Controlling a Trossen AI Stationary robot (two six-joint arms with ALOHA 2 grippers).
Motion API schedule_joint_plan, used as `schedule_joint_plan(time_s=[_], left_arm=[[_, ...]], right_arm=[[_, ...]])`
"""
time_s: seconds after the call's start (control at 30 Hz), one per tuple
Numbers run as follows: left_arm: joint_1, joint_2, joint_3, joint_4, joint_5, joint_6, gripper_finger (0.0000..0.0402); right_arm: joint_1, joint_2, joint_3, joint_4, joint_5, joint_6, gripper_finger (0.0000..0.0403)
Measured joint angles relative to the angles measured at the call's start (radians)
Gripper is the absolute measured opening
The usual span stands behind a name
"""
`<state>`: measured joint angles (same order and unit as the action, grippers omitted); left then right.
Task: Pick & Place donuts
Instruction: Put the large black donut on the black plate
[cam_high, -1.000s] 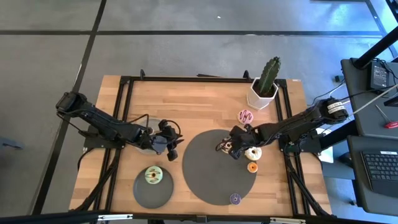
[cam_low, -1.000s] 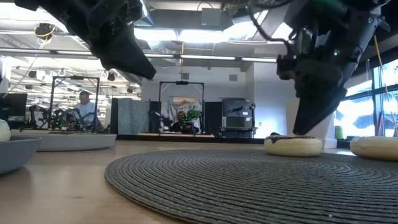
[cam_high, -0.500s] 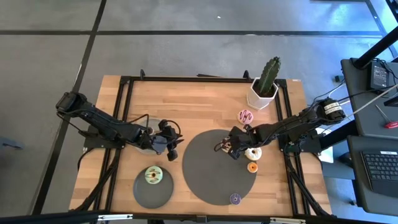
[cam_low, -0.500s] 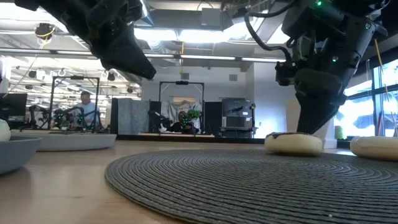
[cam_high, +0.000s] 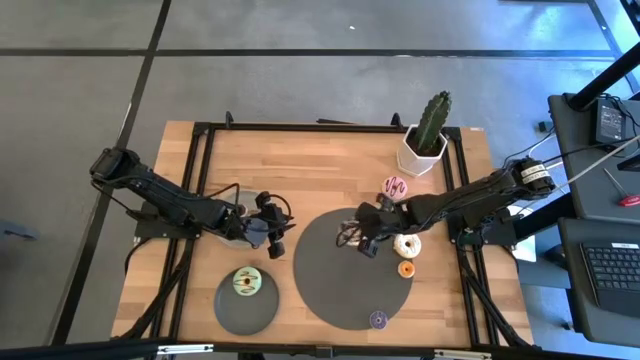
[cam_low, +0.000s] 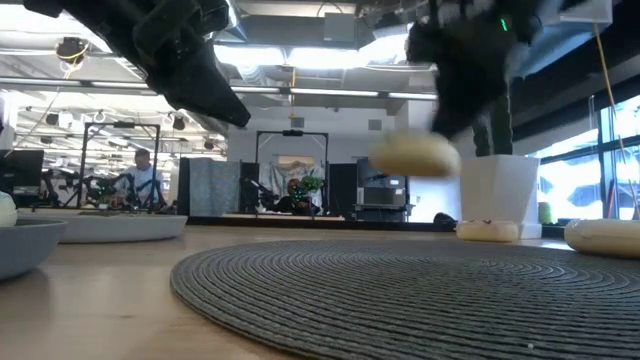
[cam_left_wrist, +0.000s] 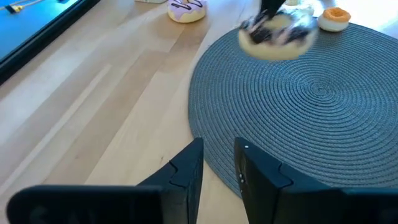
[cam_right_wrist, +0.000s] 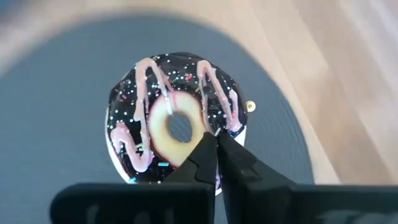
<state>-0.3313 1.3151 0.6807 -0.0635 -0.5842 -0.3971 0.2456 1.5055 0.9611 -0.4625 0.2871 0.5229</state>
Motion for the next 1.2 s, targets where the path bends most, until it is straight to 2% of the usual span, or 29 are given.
schedule_joint_plan(time_s=[0.23,0.4,0.6,0.8,1.2], left_arm=[[0.000,0.000,0.000,0.000,-0.008,0.052,0.0090],[0.000,0.000,0.000,0.000,-0.004,0.055,0.0086],[0.000,0.000,0.000,-0.004,0.004,0.053,0.0089],[-0.001,0.000,0.000,-0.007,0.009,0.052,0.0088],[-0.001,0.000,0.000,-0.007,0.010,0.041,0.0090]], right_arm=[[0.025,0.081,0.185,0.020,0.000,-0.227,0.0006],[0.055,0.255,0.336,0.022,-0.024,-0.363,0.0006],[0.069,0.457,0.465,0.017,-0.038,-0.428,0.0006],[0.068,0.547,0.497,0.054,-0.053,-0.424,0.0009],[0.067,0.564,0.490,0.059,-0.048,-0.419,0.0012]])
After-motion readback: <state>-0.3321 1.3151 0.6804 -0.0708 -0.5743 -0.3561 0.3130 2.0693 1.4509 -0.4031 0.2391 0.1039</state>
